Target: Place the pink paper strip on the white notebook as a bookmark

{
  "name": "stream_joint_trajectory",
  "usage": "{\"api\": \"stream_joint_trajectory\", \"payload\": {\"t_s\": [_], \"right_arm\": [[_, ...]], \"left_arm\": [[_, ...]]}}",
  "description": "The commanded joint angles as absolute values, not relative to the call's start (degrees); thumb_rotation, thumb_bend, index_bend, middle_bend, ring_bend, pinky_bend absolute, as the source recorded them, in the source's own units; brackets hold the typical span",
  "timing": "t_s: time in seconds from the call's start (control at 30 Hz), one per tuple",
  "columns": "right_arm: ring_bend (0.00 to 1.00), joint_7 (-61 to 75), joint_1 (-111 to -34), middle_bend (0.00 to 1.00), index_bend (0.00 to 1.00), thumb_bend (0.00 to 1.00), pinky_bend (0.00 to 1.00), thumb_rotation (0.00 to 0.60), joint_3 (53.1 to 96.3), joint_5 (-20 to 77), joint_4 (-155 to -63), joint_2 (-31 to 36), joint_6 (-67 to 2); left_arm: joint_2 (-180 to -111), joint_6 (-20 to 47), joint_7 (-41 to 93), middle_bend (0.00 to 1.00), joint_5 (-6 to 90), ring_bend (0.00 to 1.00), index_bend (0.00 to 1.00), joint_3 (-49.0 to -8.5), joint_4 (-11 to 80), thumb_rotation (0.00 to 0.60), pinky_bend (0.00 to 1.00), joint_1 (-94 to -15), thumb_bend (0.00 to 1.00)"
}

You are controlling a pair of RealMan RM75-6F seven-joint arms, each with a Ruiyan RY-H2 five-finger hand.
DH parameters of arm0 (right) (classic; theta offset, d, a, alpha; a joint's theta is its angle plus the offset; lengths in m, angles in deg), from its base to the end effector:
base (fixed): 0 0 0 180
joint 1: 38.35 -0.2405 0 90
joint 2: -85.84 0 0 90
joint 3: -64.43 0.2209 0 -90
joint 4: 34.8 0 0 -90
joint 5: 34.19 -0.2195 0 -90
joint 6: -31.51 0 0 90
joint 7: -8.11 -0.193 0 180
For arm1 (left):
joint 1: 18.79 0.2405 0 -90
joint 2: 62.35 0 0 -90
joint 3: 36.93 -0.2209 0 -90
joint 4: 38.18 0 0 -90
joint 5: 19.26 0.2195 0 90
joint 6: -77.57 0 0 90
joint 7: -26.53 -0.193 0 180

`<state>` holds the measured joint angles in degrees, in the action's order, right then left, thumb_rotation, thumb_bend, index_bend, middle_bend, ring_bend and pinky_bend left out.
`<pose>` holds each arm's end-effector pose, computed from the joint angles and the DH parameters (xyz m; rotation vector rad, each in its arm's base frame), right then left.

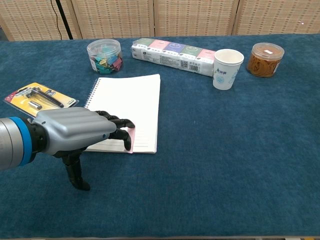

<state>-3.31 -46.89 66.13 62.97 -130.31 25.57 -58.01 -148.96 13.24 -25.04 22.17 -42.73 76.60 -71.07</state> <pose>-0.2255 -0.2339 0.1435 1.5079 -0.8965 1.2299 -0.0777 0.2332 -0.0862 -2.2597 -0.8604 -0.5166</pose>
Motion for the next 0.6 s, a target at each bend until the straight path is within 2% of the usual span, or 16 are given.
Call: {"api": "stream_joint_trajectory", "payload": {"t_s": [0.03, 0.6], "right_arm": [[0.0, -3.3, -46.9, 0.0, 0.09, 0.04, 0.0, 0.6, 66.1, 63.0, -130.3, 25.6, -58.0], [0.0, -3.7, -46.8, 0.0, 0.09, 0.04, 0.0, 0.6, 66.0, 63.4, -130.7, 25.8, -58.1]], "left_arm": [[-149.0, 13.4, -24.9, 0.0, 22.1, 0.0, 0.23, -42.6, 76.6, 0.6, 0.0, -71.1, 0.0], [-148.0, 11.9, -25.8, 0.0, 22.1, 0.0, 0.23, -43.3, 77.3, 0.6, 0.0, -70.7, 0.0]]}}
